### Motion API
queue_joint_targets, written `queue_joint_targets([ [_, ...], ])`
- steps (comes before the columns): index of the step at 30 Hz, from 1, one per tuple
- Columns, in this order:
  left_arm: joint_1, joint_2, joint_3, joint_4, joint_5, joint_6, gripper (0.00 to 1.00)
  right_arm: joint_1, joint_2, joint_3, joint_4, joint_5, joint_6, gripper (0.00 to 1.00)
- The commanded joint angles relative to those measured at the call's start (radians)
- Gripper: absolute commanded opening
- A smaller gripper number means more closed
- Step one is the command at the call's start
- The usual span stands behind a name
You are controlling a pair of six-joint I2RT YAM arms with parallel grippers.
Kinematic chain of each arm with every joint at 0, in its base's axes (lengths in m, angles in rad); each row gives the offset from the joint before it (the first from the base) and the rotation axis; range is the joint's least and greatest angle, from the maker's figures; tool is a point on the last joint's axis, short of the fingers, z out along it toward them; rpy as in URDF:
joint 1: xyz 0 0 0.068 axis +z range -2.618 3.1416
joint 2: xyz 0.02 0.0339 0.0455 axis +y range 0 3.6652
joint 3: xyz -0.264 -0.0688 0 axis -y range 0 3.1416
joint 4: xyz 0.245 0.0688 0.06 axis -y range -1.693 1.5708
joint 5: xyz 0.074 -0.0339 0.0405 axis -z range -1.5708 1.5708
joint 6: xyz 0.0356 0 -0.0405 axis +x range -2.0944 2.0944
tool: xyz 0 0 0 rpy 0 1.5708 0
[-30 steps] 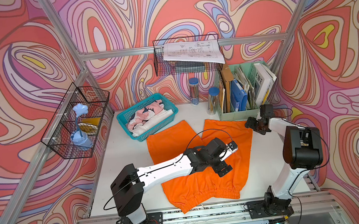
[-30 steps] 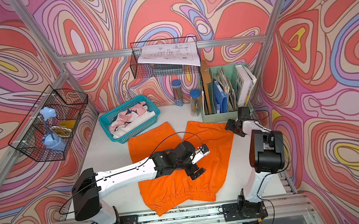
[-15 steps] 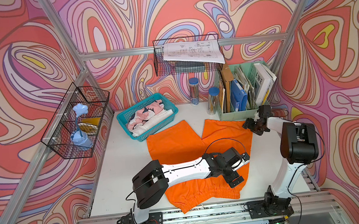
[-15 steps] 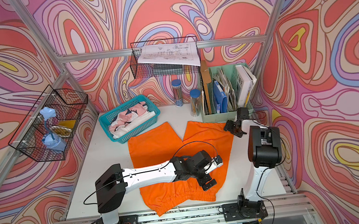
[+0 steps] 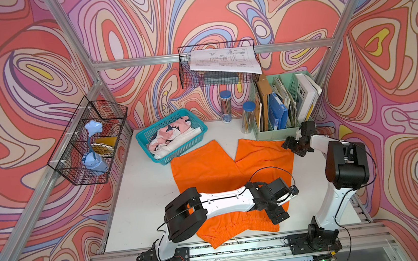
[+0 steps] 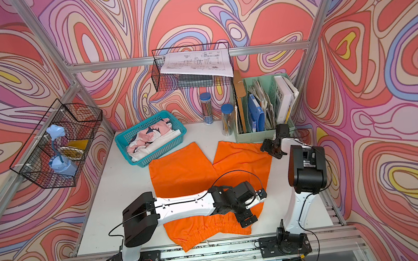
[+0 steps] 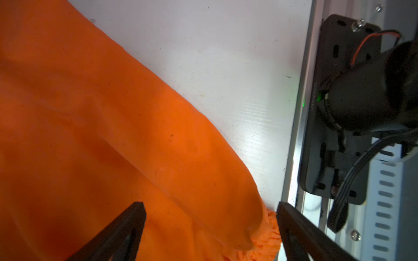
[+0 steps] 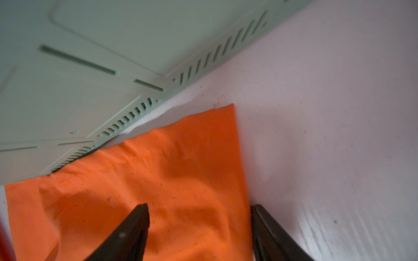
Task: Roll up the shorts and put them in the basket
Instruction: Fold the shorts at the center of the board.
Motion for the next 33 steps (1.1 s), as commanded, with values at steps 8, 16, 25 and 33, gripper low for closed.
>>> queue_joint_targets([
  [8,-0.009,0.068,0.017,-0.02,-0.065,-0.025,0.94,-0.005,0.032,-0.006,-0.006,-0.041,0.003,0.68],
  [16,-0.027,0.048,0.016,-0.005,-0.026,-0.041,0.93,-0.004,0.034,-0.014,0.0,-0.057,0.007,0.63],
  [25,-0.026,-0.016,0.004,-0.007,0.021,-0.043,0.95,-0.005,0.04,-0.02,0.011,-0.061,0.013,0.64],
  [33,-0.028,0.061,0.02,-0.023,-0.008,-0.013,0.94,-0.004,0.034,-0.022,0.008,-0.065,0.012,0.64],
])
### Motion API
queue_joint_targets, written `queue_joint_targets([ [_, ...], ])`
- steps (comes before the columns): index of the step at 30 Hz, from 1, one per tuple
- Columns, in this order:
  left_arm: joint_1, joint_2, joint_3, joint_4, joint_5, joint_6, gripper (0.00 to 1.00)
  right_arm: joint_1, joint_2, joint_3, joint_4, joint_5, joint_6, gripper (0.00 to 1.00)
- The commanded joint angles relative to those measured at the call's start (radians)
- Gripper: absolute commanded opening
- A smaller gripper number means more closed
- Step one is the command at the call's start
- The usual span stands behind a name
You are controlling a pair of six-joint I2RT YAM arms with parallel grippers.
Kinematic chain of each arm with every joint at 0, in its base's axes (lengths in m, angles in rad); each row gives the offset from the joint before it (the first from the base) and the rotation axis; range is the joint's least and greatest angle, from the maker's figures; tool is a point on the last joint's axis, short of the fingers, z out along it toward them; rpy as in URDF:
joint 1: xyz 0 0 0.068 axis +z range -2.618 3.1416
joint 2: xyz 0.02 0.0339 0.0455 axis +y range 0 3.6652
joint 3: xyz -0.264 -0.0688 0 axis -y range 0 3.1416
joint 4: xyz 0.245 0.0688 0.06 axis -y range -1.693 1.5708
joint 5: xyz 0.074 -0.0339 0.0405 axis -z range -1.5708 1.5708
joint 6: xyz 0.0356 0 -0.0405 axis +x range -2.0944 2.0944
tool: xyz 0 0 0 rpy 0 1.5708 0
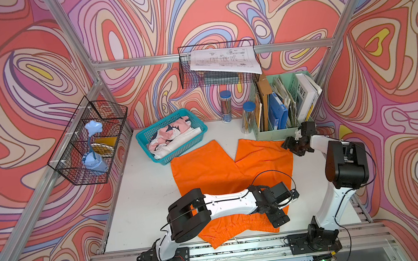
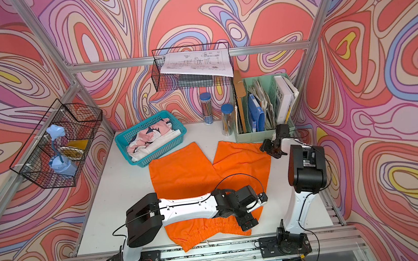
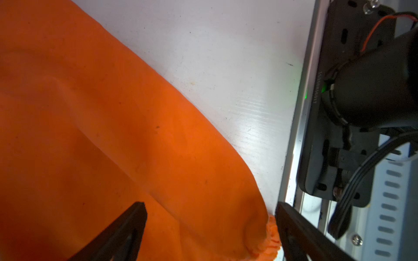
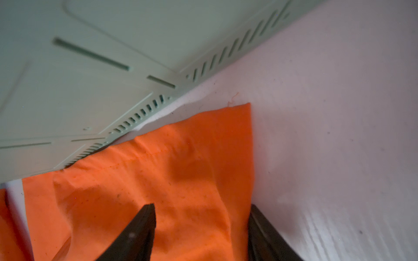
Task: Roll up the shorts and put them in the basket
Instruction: Fold the shorts at the center of the board.
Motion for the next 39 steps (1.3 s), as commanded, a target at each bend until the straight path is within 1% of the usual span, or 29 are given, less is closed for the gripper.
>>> queue_joint_targets([
  [1,-0.003,0.043,0.021,-0.021,-0.014,0.026,0.93,-0.003,0.026,-0.02,-0.006,-0.012,0.009,0.63],
  [4,-0.004,0.053,0.03,-0.019,-0.004,0.022,0.93,-0.004,0.027,-0.02,-0.004,-0.017,0.009,0.62],
  [8,-0.005,0.047,0.041,-0.002,0.049,-0.014,0.92,-0.003,0.026,-0.028,0.002,-0.019,0.013,0.62],
  [16,-0.008,0.039,0.051,-0.009,0.08,-0.03,0.92,-0.004,0.025,-0.031,0.007,-0.029,0.015,0.62],
  [20,-0.01,0.061,0.052,-0.007,0.062,-0.042,0.92,-0.003,0.024,-0.034,0.01,-0.029,0.015,0.62],
  [21,-0.009,0.074,0.059,-0.014,0.054,-0.042,0.9,-0.003,0.024,-0.036,0.011,-0.029,0.016,0.62],
  [26,-0.01,0.115,0.076,-0.027,0.038,-0.042,0.78,-0.004,0.024,-0.043,0.019,-0.037,0.02,0.6],
  [30,-0.009,0.133,0.078,-0.022,0.041,-0.045,0.74,-0.003,0.027,-0.045,0.023,-0.044,0.021,0.59],
  [33,-0.009,0.135,0.073,-0.025,0.047,-0.045,0.68,-0.003,0.03,-0.045,0.027,-0.05,0.021,0.55],
  [35,-0.009,0.137,0.071,-0.026,0.047,-0.044,0.61,-0.003,0.032,-0.046,0.031,-0.056,0.026,0.49],
  [37,-0.01,0.141,0.073,-0.029,0.046,-0.043,0.5,-0.003,0.036,-0.05,0.038,-0.069,0.028,0.4],
  [39,-0.009,0.142,0.078,-0.033,0.044,-0.04,0.32,-0.004,0.037,-0.055,0.045,-0.083,0.032,0.22],
])
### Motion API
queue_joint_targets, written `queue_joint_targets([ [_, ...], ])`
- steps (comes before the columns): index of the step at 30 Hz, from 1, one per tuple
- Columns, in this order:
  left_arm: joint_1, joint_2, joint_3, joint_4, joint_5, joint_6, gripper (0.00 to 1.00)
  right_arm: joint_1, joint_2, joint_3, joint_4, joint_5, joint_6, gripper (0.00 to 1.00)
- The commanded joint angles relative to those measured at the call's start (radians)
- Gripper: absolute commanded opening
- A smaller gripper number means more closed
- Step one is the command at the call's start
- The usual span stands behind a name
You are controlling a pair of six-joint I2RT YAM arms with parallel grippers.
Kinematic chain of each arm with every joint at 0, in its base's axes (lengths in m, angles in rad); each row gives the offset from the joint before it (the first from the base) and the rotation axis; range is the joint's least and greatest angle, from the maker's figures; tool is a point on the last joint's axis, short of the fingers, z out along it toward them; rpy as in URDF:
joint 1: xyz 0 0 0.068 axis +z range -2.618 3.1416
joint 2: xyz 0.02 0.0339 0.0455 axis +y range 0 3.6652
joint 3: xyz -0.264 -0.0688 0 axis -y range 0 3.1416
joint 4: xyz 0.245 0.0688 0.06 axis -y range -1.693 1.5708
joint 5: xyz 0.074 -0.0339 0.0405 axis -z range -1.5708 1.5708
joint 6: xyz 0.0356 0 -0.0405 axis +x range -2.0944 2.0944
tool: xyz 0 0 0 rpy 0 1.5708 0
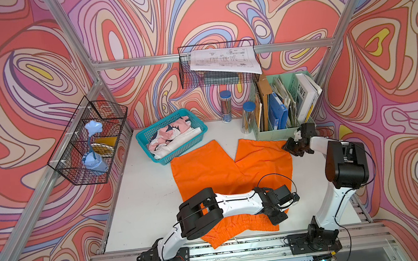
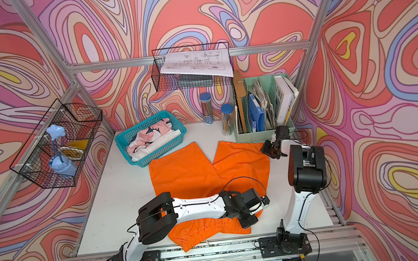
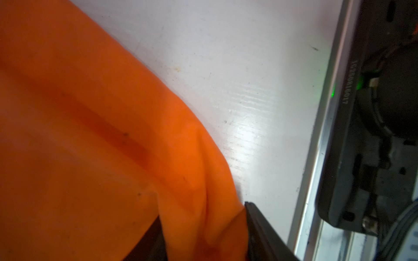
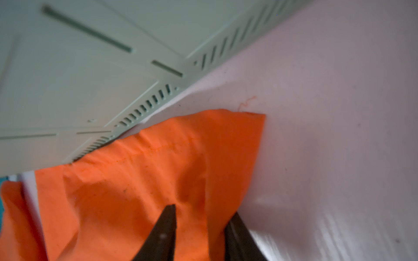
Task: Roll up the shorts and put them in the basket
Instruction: Fold the shorts at the center of the board.
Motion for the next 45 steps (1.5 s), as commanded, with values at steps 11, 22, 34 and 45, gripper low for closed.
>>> queue_joint_targets([
  [11,0.001,-0.02,0.097,-0.037,-0.027,0.118,0.0,-0.02,-0.168,-0.064,0.013,0.141,0.038,0.0],
  [22,0.031,-0.049,0.231,-0.035,0.076,0.175,0.0,-0.11,-0.412,0.001,-0.077,0.145,-0.034,0.0],
  [34,0.054,-0.459,-0.309,0.28,-0.075,-0.006,0.0,0.191,-0.412,0.243,-0.107,-0.157,-0.207,0.0],
  [45,0.056,-0.757,-0.679,0.349,-0.298,-0.228,0.0,0.574,-0.075,0.628,-0.245,-0.226,-0.326,0.0],
])
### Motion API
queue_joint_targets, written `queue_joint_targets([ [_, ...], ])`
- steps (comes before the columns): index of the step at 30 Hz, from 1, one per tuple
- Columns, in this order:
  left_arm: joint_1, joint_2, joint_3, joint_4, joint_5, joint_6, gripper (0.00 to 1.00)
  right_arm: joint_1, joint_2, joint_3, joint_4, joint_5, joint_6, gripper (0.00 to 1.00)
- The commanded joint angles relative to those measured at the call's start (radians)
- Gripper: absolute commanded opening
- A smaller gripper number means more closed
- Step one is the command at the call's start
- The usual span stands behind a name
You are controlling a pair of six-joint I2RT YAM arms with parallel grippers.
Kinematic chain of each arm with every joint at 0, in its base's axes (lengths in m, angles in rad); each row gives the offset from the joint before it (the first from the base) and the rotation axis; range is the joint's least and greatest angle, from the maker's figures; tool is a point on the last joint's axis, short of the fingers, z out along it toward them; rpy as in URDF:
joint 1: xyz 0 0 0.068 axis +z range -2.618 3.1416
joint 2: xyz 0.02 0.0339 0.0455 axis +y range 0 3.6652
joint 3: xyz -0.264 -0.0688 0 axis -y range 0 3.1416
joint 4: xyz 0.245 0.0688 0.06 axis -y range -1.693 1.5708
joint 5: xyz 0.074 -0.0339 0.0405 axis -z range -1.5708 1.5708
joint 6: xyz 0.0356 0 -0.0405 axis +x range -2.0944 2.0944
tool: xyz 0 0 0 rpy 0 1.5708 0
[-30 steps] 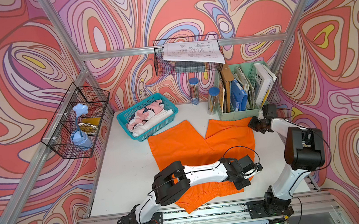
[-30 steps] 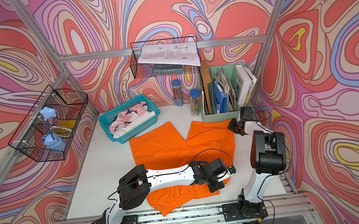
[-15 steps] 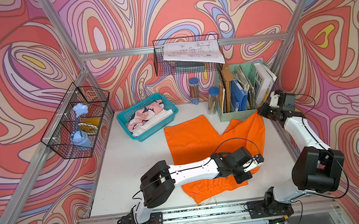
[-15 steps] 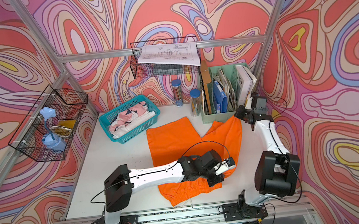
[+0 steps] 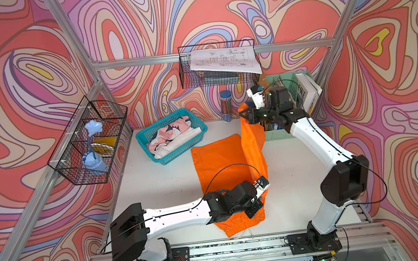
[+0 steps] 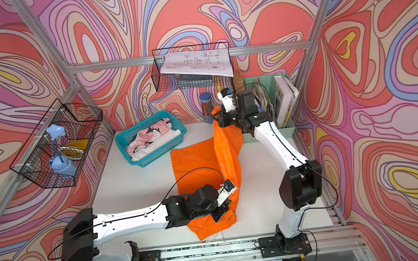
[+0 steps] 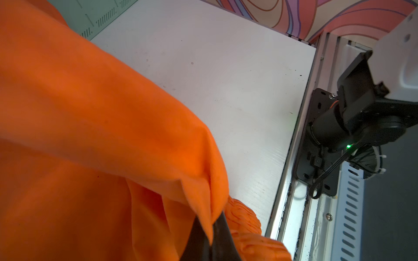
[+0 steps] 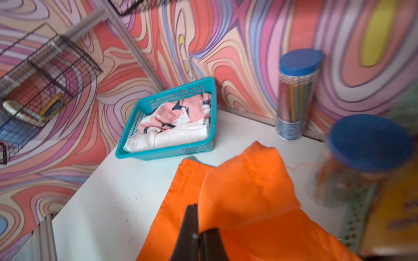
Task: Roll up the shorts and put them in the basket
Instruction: Fold the shorts at the center of the board.
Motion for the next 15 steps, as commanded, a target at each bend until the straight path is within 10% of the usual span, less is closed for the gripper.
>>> queue_joint_targets([
  [1,0.001,-0.06,-0.094,0.043,-0.094,-0.123,0.0,0.082,0.11,0.092,-0.085,-0.028,-0.063,0.0],
  [10,0.0,-0.202,-0.341,0.044,-0.245,-0.351,0.0,0.222,0.375,0.31,-0.16,-0.073,-0.104,0.0],
  [15,0.0,-0.271,-0.427,0.011,-0.294,-0.458,0.32,0.237,0.475,0.366,-0.175,-0.101,-0.089,0.0],
])
